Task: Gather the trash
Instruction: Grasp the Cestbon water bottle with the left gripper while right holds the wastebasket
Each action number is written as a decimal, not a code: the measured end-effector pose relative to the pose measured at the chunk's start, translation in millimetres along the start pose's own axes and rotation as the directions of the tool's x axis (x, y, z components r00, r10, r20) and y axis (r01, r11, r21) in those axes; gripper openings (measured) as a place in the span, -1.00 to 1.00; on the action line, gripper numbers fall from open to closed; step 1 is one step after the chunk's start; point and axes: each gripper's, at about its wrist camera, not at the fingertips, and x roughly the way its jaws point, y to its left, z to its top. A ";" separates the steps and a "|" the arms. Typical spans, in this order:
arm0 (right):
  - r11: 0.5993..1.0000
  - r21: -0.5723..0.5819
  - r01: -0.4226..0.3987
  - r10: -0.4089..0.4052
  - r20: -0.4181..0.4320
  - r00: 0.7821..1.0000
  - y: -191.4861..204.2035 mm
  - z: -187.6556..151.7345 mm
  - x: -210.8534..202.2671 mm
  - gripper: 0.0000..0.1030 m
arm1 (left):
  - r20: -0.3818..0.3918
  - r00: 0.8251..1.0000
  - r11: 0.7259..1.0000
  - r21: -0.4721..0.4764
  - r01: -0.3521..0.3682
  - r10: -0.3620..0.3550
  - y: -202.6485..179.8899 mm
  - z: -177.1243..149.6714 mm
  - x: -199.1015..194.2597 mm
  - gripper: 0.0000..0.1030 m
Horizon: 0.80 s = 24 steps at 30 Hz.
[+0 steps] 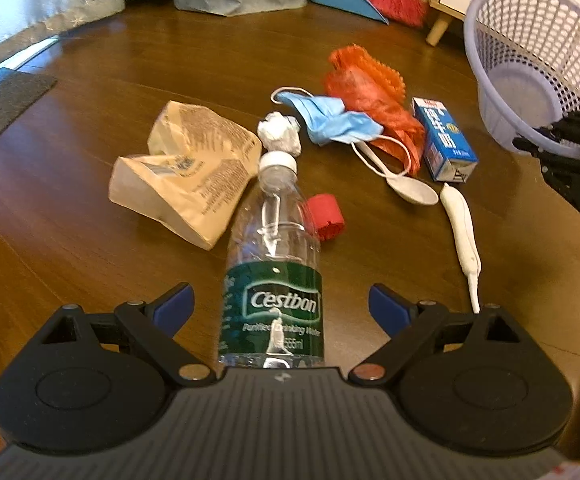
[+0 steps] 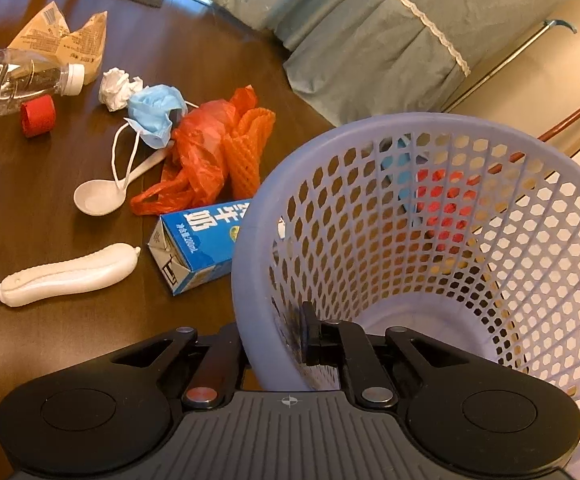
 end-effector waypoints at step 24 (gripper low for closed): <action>0.989 -0.145 0.039 -0.029 0.072 0.997 15.7 -6.0 2.8 -0.94 | -0.025 1.000 1.000 -0.001 0.004 -0.004 3.2 -5.7 6.9 0.77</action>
